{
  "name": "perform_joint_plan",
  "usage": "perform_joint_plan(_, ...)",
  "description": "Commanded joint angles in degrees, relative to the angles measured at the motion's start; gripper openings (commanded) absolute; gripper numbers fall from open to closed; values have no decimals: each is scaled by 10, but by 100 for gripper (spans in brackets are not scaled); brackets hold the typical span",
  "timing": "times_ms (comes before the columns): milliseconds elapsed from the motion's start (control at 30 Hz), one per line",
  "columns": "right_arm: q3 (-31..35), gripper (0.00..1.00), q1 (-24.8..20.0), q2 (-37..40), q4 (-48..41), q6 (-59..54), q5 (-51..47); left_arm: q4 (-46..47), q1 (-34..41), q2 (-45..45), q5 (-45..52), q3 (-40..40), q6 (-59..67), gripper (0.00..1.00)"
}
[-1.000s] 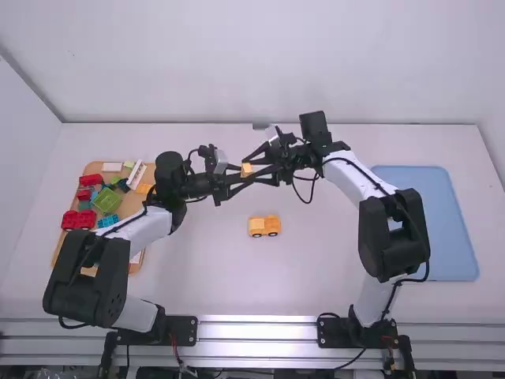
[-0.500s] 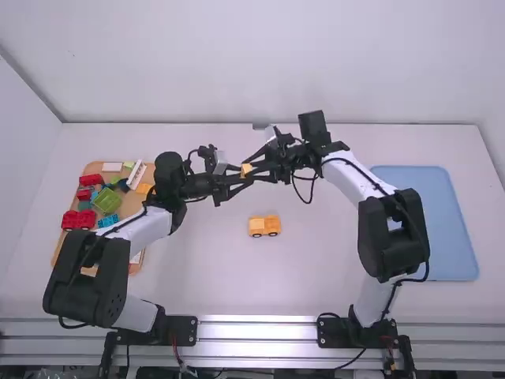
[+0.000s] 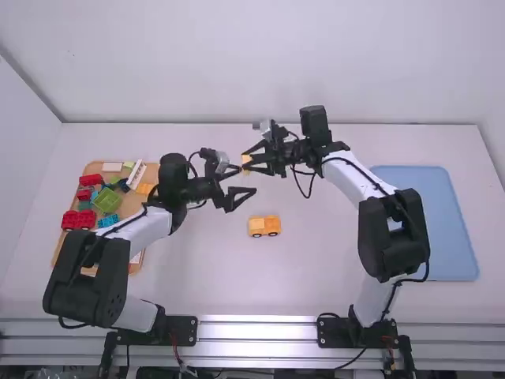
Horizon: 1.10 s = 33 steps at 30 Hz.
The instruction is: Assemble lego blocks to make yellow taxi
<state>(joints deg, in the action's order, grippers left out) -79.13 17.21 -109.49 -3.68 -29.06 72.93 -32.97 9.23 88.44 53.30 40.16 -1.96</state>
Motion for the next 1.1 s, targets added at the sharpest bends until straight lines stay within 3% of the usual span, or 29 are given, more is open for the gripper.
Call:
perform_joint_plan(0, -15, 11, -11, 6, -24, 73, -181, 65, -3, 2, -161, 4, 4, 99)
perform_joint_plan(133, -16, 12, -3, 9, -110, 71, -384, 183, 0, 2, -323, 30, 0, 99)
perform_joint_plan(233, -17, 12, 9, 9, -177, 42, -508, 221, 0, 2, -363, 50, 0, 99)
perform_joint_plan(300, -20, 11, 25, 9, -279, -57, -608, 235, -3, 2, -377, 65, 0, 99)
perform_joint_plan(367, -19, 8, 34, 9, -326, -107, -639, 236, -2, 2, -377, 69, 0, 99)
perform_joint_plan(400, -18, 2, 45, 7, -387, -176, -664, 235, 0, 2, -377, 73, 0, 99)
perform_joint_plan(500, -12, 0, 66, 7, -475, -281, -673, 235, 1, 2, -377, 77, 0, 99)
perform_joint_plan(700, 58, 0, 75, 7, -435, -308, -731, 247, 1, 2, -378, 74, 1, 99)
perform_joint_plan(1067, 148, 0, 79, 7, -348, -340, -739, 246, 1, 2, -377, 76, 0, 99)
